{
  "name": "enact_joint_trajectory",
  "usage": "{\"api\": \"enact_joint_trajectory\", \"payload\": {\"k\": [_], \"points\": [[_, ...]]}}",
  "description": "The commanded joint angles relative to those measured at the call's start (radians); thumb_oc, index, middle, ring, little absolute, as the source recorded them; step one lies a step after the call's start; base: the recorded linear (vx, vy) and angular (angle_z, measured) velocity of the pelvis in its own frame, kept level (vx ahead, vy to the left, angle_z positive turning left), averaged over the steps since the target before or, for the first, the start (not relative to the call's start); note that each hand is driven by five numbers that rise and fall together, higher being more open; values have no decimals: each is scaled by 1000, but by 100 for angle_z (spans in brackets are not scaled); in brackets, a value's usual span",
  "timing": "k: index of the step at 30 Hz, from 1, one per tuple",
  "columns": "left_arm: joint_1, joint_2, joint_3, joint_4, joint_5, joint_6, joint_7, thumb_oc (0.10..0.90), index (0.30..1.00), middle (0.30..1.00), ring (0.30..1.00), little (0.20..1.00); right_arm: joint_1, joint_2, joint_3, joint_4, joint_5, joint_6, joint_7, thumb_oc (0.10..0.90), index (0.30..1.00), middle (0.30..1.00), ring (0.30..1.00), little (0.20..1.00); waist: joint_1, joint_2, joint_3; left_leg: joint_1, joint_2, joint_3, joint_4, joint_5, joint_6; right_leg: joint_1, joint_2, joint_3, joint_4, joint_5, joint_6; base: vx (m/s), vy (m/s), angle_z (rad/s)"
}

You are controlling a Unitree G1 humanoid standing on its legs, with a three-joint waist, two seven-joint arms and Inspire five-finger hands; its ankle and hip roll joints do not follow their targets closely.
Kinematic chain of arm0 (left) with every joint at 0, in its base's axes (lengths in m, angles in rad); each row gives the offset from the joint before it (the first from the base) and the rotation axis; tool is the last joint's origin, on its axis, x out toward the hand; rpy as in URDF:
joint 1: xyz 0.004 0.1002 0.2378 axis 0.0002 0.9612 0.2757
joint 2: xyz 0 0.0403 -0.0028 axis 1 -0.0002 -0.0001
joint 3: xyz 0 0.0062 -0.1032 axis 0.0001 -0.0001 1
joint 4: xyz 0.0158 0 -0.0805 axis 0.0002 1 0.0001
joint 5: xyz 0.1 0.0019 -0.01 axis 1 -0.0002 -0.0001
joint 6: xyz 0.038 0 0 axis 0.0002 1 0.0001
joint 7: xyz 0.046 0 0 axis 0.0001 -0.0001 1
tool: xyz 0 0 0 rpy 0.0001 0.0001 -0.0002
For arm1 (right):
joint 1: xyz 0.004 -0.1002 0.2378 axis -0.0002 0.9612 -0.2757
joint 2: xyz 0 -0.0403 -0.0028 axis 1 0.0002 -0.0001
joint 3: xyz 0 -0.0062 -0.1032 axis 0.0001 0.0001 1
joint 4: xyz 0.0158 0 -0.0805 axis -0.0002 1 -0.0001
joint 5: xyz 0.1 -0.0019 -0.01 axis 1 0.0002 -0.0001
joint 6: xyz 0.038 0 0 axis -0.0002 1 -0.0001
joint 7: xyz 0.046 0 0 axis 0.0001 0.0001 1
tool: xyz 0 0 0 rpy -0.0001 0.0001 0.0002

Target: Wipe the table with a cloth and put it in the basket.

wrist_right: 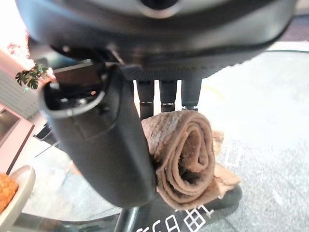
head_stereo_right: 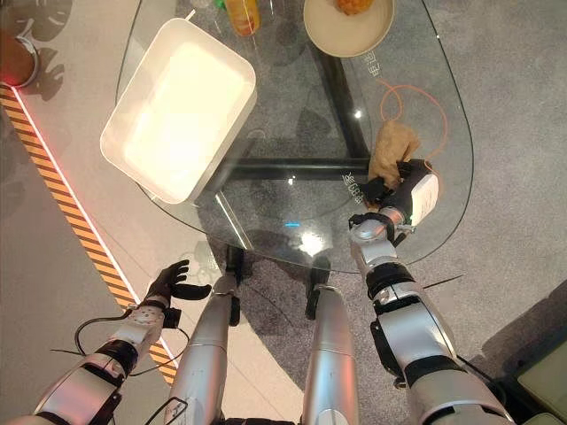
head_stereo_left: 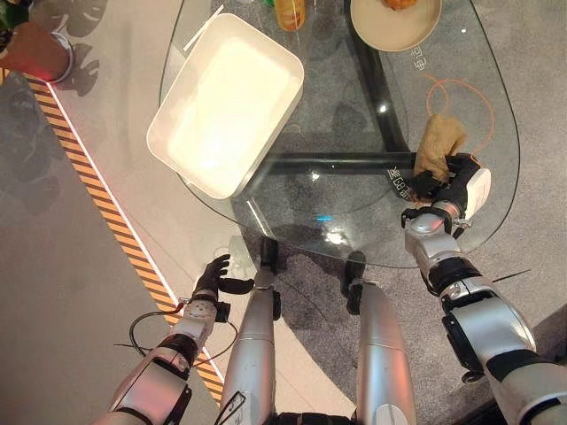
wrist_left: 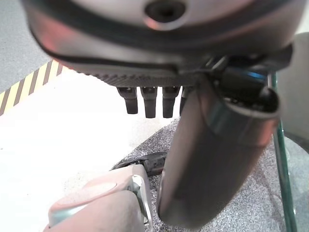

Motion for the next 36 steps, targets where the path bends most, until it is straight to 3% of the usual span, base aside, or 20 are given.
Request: {"api": "enact_joint_trajectory", "payload": {"k": [1,15,36], "points": [[-1,-6,5,31,-13,-3,34,800,900,900,900,900,-97,-49,81,-35,-92,-5,15,100,300,300,300,200,15,37,-18,5,-108,78,109,-126,103,46,67,-26,-163,108,-8,0,0,0],[20,-9,6,10,-2,-5,23,800,900,900,900,900,-157,-21,265,-215,-228,155,159,100,300,300,300,200,35,43,-18,15,-124,73,94,-112,103,53,57,-39,-174,111,-14,0,5,0],[29,-32,6,-23,17,12,32,800,900,900,900,900,-128,36,406,-361,-431,130,437,100,300,300,300,200,43,48,-18,23,-128,79,78,-96,100,57,40,-54,-185,118,-17,0,0,0]]}}
